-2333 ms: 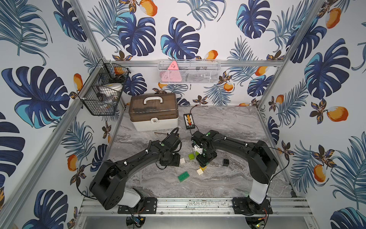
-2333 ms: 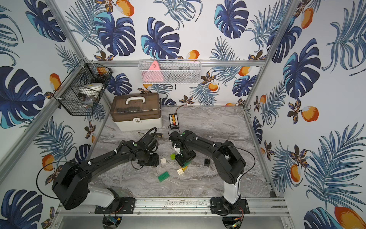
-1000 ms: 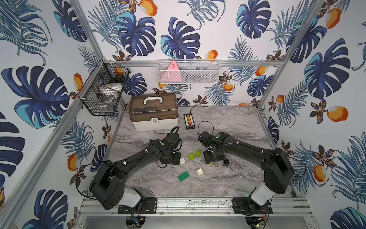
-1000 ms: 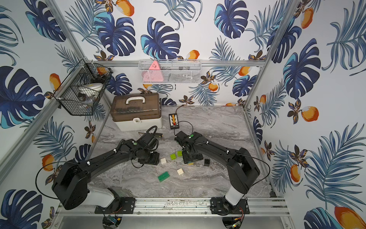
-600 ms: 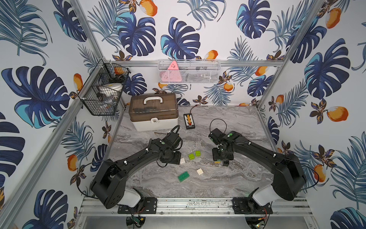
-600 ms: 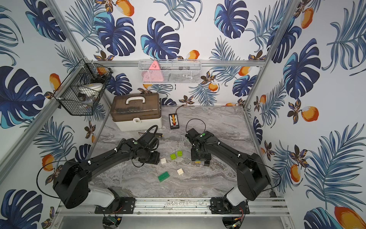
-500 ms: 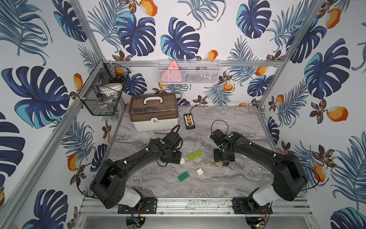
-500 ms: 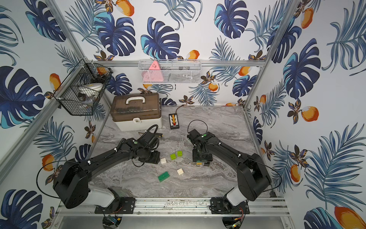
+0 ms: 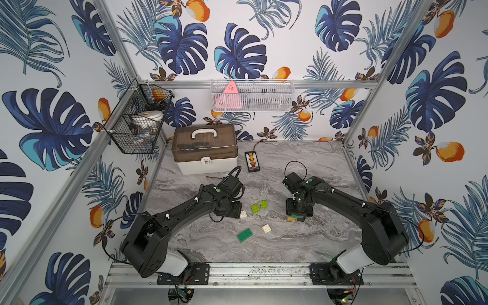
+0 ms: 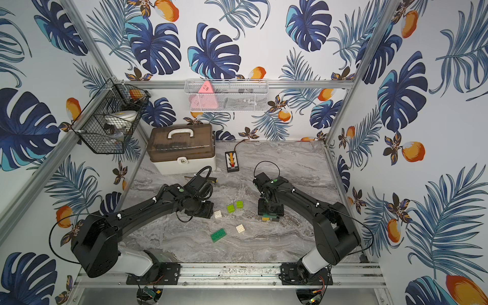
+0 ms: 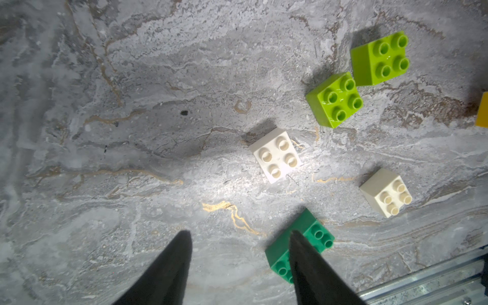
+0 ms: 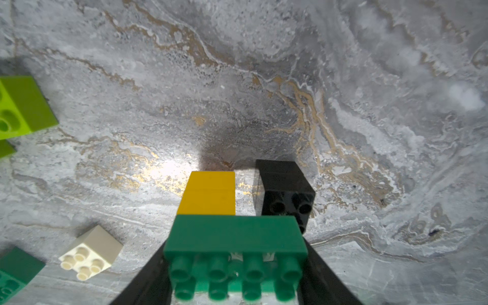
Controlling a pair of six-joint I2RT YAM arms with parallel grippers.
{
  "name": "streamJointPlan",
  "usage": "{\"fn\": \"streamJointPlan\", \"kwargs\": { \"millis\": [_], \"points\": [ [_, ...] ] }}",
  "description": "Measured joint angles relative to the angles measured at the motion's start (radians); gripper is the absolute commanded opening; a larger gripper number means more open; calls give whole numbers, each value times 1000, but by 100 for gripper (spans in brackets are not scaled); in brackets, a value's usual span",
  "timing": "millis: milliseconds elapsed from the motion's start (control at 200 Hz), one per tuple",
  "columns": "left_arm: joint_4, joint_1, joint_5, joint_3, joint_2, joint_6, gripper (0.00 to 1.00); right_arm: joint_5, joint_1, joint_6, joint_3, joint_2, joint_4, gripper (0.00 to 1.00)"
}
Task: Assemble a giraffe with lego
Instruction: Assemble the lego brick with the lego brick.
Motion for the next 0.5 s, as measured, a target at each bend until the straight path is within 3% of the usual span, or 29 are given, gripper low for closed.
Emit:
{"fn": "streamJointPlan", "kwargs": {
  "millis": [500],
  "points": [
    [0, -3, -7, 4, 5, 0, 64, -15, -36, 4, -16, 10, 30, 52]
  ]
}}
